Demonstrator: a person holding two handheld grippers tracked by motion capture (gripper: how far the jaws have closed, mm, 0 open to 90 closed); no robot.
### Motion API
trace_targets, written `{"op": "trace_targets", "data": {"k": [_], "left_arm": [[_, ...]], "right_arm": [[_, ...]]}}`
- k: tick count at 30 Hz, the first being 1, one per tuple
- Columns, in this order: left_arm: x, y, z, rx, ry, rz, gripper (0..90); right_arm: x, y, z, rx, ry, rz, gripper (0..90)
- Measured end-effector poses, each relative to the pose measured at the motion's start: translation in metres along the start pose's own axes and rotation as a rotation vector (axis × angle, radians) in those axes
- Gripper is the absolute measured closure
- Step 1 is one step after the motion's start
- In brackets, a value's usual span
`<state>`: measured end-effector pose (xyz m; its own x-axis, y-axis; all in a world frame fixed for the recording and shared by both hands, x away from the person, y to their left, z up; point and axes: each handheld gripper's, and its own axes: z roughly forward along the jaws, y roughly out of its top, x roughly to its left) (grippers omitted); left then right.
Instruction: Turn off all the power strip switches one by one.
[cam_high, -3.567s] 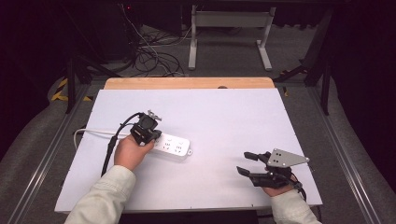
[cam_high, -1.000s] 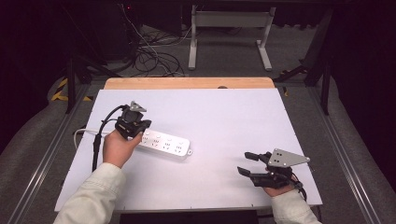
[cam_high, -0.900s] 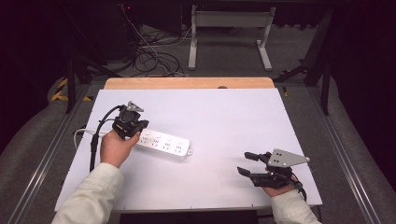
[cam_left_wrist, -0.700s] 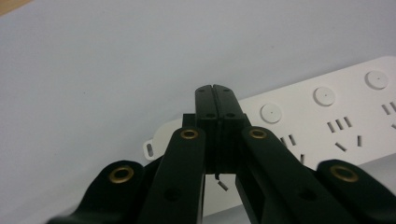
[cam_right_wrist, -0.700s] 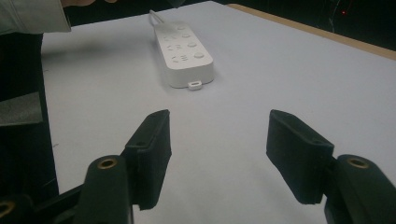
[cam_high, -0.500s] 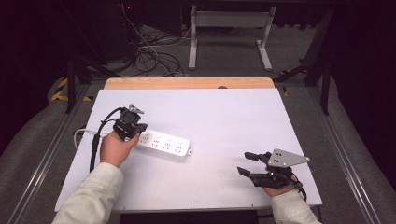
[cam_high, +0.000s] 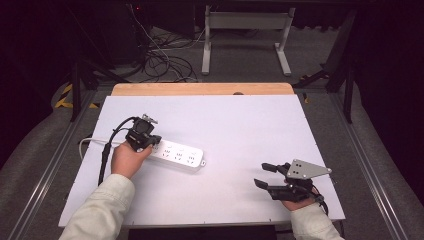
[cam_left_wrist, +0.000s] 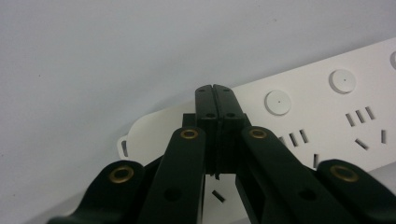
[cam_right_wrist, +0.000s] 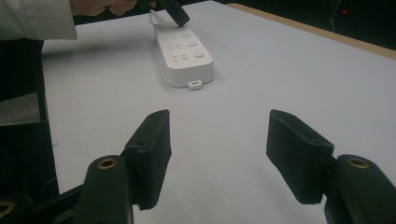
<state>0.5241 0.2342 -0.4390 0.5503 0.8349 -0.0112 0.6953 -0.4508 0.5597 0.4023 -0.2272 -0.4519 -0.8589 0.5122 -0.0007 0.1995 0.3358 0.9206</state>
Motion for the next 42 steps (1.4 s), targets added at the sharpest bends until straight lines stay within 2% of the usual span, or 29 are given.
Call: {"op": "trace_targets", "data": {"k": [2, 6, 8, 9, 12, 13, 15, 17, 24, 27, 34, 41, 42], "left_arm": [[0.000, 0.000, 0.000, 0.001, 0.008, 0.000, 90.0], [-0.005, -0.002, 0.002, -0.003, 0.040, 0.030, 90.0], [-0.005, -0.003, 0.003, -0.013, 0.009, 0.022, 90.0], [-0.006, -0.003, 0.004, -0.014, 0.011, 0.020, 90.0], [-0.013, -0.002, 0.005, -0.005, 0.082, 0.065, 90.0], [-0.013, -0.002, 0.005, -0.008, 0.083, 0.063, 90.0], [-0.009, -0.002, 0.005, -0.015, 0.054, 0.034, 90.0], [-0.008, -0.003, 0.004, -0.017, 0.043, 0.028, 90.0], [-0.008, -0.003, 0.004, -0.018, 0.061, 0.027, 90.0], [-0.005, -0.004, 0.004, -0.028, 0.049, 0.006, 90.0], [-0.008, -0.005, 0.004, -0.033, 0.072, 0.021, 90.0], [-0.008, -0.005, 0.005, -0.036, 0.066, 0.013, 90.0], [-0.008, -0.005, 0.005, -0.036, 0.082, 0.019, 90.0]], "right_arm": [[0.000, 0.000, 0.000, -0.001, -0.001, 0.001, 40.6], [0.000, 0.000, 0.000, -0.001, 0.000, 0.004, 40.6], [0.000, 0.000, 0.000, 0.001, 0.000, 0.002, 40.6], [0.000, 0.000, 0.000, -0.001, 0.001, 0.003, 40.6], [0.000, 0.000, 0.000, 0.000, 0.001, 0.003, 40.7], [0.001, 0.000, 0.000, 0.000, 0.001, 0.002, 40.6], [0.000, 0.000, 0.000, 0.000, -0.001, 0.002, 40.6], [0.000, 0.000, 0.000, 0.001, 0.000, 0.002, 40.6], [0.000, 0.000, 0.000, 0.002, 0.000, 0.002, 40.6], [0.000, 0.000, 0.000, 0.002, 0.001, 0.002, 40.6], [0.001, 0.000, 0.000, 0.002, 0.002, 0.001, 40.6], [0.001, 0.000, 0.000, 0.003, 0.004, 0.001, 40.6], [0.001, 0.000, 0.000, 0.004, 0.003, 0.000, 40.6]]}}
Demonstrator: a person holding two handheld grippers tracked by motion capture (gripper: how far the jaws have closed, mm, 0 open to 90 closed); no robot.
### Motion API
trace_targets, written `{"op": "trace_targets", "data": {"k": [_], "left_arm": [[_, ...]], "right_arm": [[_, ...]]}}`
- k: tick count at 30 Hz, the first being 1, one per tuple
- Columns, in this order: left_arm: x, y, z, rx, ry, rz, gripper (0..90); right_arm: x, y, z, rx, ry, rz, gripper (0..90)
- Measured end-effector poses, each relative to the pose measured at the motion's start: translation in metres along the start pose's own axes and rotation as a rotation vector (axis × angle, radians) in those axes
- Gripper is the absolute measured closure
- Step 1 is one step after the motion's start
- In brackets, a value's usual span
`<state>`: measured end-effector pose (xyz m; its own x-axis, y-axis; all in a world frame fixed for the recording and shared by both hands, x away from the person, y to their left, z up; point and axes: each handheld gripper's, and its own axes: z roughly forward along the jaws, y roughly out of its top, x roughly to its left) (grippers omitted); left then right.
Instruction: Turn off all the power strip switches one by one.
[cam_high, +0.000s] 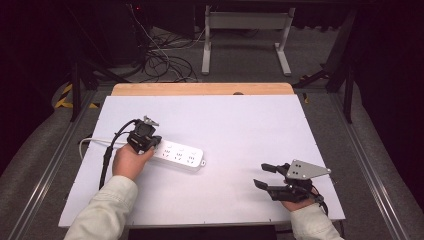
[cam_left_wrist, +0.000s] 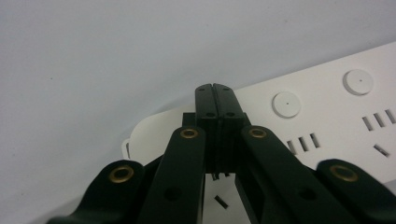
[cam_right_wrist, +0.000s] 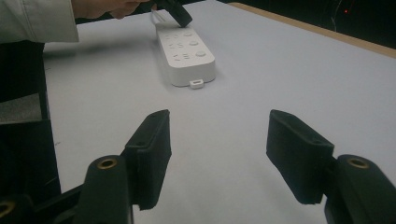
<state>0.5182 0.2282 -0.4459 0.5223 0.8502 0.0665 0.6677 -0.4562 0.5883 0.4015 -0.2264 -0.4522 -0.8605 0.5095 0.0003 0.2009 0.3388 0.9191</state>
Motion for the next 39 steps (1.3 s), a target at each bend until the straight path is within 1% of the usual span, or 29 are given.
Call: {"op": "trace_targets", "data": {"k": [1, 2, 5, 6, 7, 10, 11, 13, 14, 16, 18, 19, 21, 22, 23, 24, 25, 27, 28, 29, 30, 31, 32, 33, 34, 35, 36, 38, 39], "left_arm": [[-0.002, 0.000, 0.000, 0.007, 0.036, 0.009, 90.0], [-0.002, 0.000, 0.000, 0.008, 0.037, 0.012, 90.0], [0.003, -0.002, 0.000, -0.007, 0.000, -0.013, 90.0], [0.004, -0.003, 0.000, -0.008, -0.005, -0.015, 90.0], [0.002, -0.002, 0.000, -0.007, 0.006, -0.011, 90.0], [-0.005, -0.001, 0.000, 0.004, 0.052, 0.021, 90.0], [-0.006, -0.001, 0.000, 0.004, 0.058, 0.028, 90.0], [-0.010, -0.001, 0.001, 0.006, 0.083, 0.043, 90.0], [-0.013, 0.000, 0.001, 0.013, 0.105, 0.056, 90.0], [-0.018, 0.000, 0.002, 0.024, 0.132, 0.083, 90.0], [-0.018, -0.001, 0.002, 0.015, 0.137, 0.083, 90.0], [-0.017, -0.002, 0.002, 0.009, 0.129, 0.075, 90.0], [-0.017, 0.000, 0.001, 0.022, 0.127, 0.077, 90.0], [-0.016, 0.001, -0.002, 0.004, 0.125, 0.076, 90.0], [-0.014, 0.002, -0.004, 0.012, 0.098, 0.054, 90.0], [-0.010, 0.002, -0.007, -0.007, 0.060, 0.028, 90.0], [-0.008, 0.001, -0.012, -0.044, 0.035, 0.003, 90.0], [-0.006, 0.001, -0.022, -0.100, 0.006, -0.016, 90.0], [-0.005, 0.000, -0.026, -0.117, -0.012, -0.026, 84.8], [-0.005, -0.001, -0.034, -0.151, -0.053, -0.036, 75.5], [-0.006, -0.003, -0.039, -0.177, -0.069, -0.032, 73.6], [-0.008, -0.005, -0.047, -0.206, -0.084, -0.027, 69.8], [-0.011, -0.009, -0.053, -0.235, -0.107, -0.029, 64.5], [-0.012, -0.013, -0.060, -0.260, -0.148, -0.012, 60.6], [-0.015, -0.018, -0.066, -0.285, -0.180, -0.010, 57.1], [-0.018, -0.023, -0.072, -0.324, -0.174, 0.014, 52.3], [-0.021, -0.031, -0.080, -0.356, -0.187, 0.029, 51.0], [-0.023, -0.041, -0.087, -0.386, -0.220, 0.037, 48.0], [-0.025, -0.049, -0.091, -0.418, -0.237, 0.033, 44.4]], "right_arm": [[0.000, 0.000, 0.000, 0.000, 0.000, 0.000, 40.6], [0.000, 0.000, 0.000, -0.001, 0.000, -0.001, 40.6], [0.000, 0.000, 0.000, 0.000, 0.001, -0.001, 40.6], [0.000, 0.000, 0.000, 0.000, 0.001, -0.002, 40.6], [0.000, 0.000, 0.000, 0.000, 0.001, -0.002, 40.6], [0.000, 0.000, 0.001, 0.000, 0.003, 0.003, 40.5], [0.000, 0.000, 0.001, 0.002, 0.004, 0.002, 40.5], [0.000, 0.000, 0.001, 0.003, 0.001, 0.001, 40.5], [0.000, 0.000, 0.000, 0.002, 0.002, 0.001, 40.5], [0.000, 0.000, 0.001, 0.006, 0.000, 0.001, 40.5], [0.001, 0.000, 0.001, 0.007, 0.001, 0.000, 40.5], [0.001, 0.000, 0.001, 0.006, 0.001, 0.000, 40.5], [0.000, 0.000, 0.000, 0.001, 0.000, -0.001, 40.5], [0.000, 0.000, 0.000, -0.002, 0.001, 0.005, 40.4], [-0.001, 0.000, 0.000, 0.001, -0.002, 0.004, 40.4], [-0.001, -0.001, 0.000, -0.001, 0.000, 0.005, 40.4], [-0.002, -0.001, -0.001, -0.002, 0.000, 0.006, 40.4], [-0.002, -0.001, -0.001, -0.003, -0.002, 0.007, 40.4], [-0.002, -0.001, -0.001, -0.003, -0.003, 0.007, 40.4], [-0.002, -0.001, -0.001, -0.002, -0.004, 0.008, 40.4], [-0.002, 0.000, -0.001, -0.001, -0.004, 0.007, 40.3], [-0.001, 0.000, -0.001, -0.004, -0.003, 0.006, 40.3], [-0.001, 0.000, -0.001, -0.006, -0.004, 0.004, 40.3], [-0.001, 0.000, -0.002, -0.007, -0.006, 0.003, 40.3], [0.000, 0.000, -0.002, -0.007, -0.008, 0.004, 40.2], [0.000, 0.000, -0.002, -0.007, -0.009, 0.004, 40.1], [0.000, 0.000, -0.002, -0.007, -0.010, 0.004, 39.9], [0.000, 0.000, -0.003, -0.009, -0.012, 0.006, 39.6], [0.001, -0.001, -0.003, -0.011, -0.011, 0.006, 39.5]]}}
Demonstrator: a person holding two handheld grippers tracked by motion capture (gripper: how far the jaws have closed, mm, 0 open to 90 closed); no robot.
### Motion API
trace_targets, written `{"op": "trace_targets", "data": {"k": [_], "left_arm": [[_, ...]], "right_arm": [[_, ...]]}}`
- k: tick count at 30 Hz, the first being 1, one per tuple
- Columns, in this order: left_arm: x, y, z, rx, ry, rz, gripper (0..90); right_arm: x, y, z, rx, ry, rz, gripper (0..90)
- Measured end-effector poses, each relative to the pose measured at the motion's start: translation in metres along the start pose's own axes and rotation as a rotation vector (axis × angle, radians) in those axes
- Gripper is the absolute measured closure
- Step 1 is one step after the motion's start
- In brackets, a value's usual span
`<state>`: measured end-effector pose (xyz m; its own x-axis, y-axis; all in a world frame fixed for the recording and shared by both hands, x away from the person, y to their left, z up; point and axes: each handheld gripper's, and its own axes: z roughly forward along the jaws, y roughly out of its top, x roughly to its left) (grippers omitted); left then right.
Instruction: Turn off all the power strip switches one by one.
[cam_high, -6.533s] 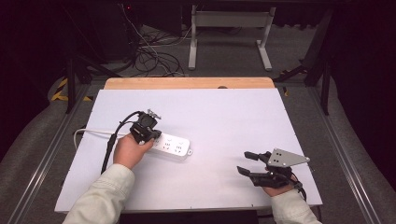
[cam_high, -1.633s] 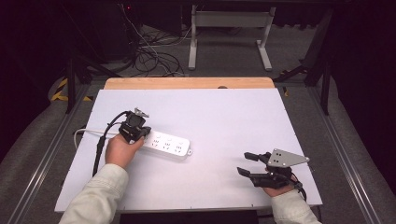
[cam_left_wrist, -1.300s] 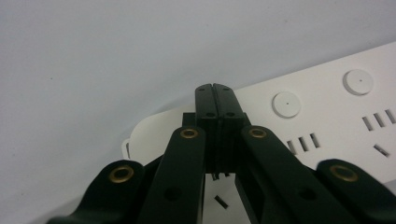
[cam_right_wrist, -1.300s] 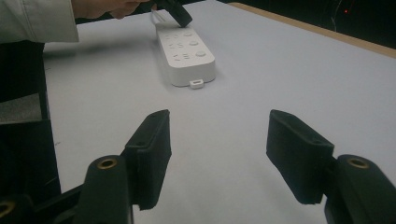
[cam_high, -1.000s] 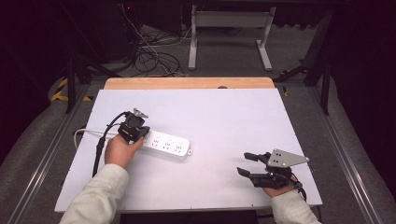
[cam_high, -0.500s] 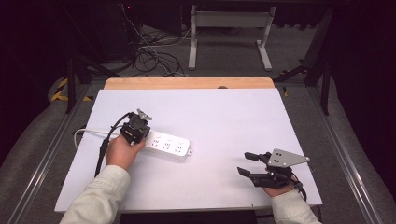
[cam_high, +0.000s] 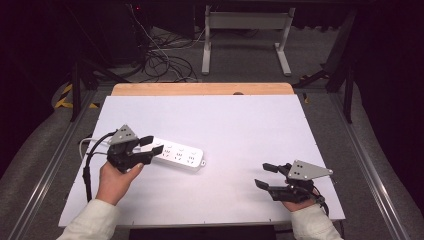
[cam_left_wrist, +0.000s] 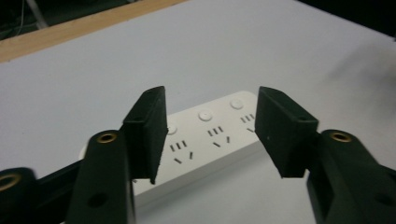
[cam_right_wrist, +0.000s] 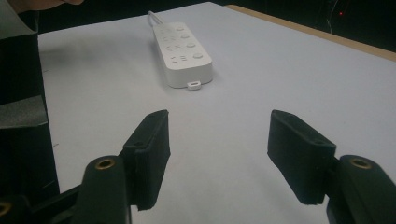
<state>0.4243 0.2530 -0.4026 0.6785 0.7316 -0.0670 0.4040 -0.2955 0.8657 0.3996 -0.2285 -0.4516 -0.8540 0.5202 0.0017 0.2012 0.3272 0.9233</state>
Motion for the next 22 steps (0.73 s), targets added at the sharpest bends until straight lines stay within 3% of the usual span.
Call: {"op": "trace_targets", "data": {"k": [4, 7, 10, 12, 14, 15, 17, 22], "left_arm": [[-0.004, -0.021, -0.014, -0.040, -0.030, 0.018, 27.6], [-0.007, -0.038, -0.018, -0.045, -0.041, 0.050, 26.4], [-0.011, -0.056, -0.023, -0.047, -0.026, 0.104, 23.9], [-0.013, -0.066, -0.026, -0.052, -0.011, 0.112, 23.7], [-0.012, -0.074, -0.027, -0.060, -0.001, 0.083, 23.3], [-0.011, -0.077, -0.028, -0.070, 0.000, 0.048, 23.2], [-0.008, -0.080, -0.029, -0.096, -0.027, -0.006, 22.5], [-0.008, -0.080, -0.027, -0.100, -0.019, -0.029, 21.5]], "right_arm": [[0.000, 0.000, -0.001, 0.000, -0.005, 0.001, 38.6], [0.000, 0.000, -0.001, -0.002, -0.009, 0.000, 38.1], [0.000, -0.001, -0.001, 0.000, -0.008, 0.002, 37.4], [0.000, -0.001, -0.001, 0.000, -0.008, 0.003, 37.1], [0.000, -0.001, -0.002, 0.000, -0.010, 0.003, 36.7], [0.000, -0.001, -0.002, -0.001, -0.010, 0.002, 36.3], [0.000, -0.002, -0.002, -0.001, -0.010, 0.003, 35.9], [-0.001, -0.002, -0.002, 0.001, -0.012, 0.005, 34.7]]}}
